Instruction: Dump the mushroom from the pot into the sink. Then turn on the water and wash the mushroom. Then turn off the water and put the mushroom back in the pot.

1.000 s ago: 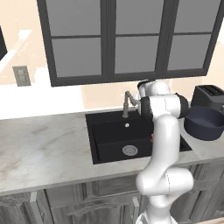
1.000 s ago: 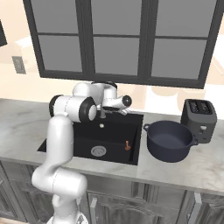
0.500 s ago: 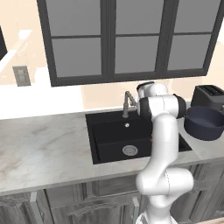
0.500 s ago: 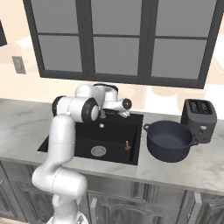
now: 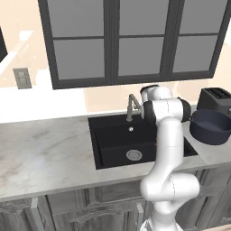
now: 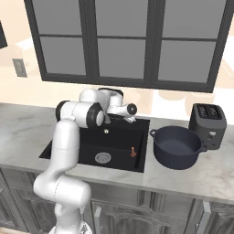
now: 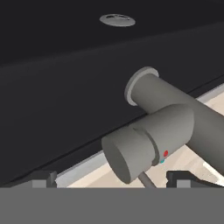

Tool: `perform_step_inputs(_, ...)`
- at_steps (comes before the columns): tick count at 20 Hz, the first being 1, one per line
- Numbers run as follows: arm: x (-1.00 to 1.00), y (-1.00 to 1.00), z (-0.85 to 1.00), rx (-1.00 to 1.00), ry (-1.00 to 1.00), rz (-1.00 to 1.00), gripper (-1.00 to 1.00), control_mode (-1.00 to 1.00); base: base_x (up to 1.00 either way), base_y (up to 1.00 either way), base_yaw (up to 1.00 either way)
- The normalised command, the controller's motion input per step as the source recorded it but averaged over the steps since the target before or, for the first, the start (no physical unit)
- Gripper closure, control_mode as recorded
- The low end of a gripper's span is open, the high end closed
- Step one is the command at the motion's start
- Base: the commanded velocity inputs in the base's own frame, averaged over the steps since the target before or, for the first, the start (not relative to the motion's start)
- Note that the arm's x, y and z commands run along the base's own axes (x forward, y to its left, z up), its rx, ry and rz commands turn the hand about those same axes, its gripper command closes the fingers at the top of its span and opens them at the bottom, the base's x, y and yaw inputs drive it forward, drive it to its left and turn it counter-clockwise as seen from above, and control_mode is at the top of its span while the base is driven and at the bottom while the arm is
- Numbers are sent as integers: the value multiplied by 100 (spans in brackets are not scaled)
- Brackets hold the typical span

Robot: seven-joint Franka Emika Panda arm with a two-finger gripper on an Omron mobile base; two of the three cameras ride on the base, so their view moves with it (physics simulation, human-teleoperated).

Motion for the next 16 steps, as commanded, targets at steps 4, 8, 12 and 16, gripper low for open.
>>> perform_step_inputs(4,24,0,-2,0,0,-2,-100,-100,0,0,0)
perform_step_inputs(8,21,0,-7,0,0,-3,-100,-100,0,0,0)
perform_step_inputs(12,22,0,-8,0,0,-3,-100,-100,0,0,0)
perform_step_inputs(16,27,0,-8,0,2,-4,100,-100,0,0,0)
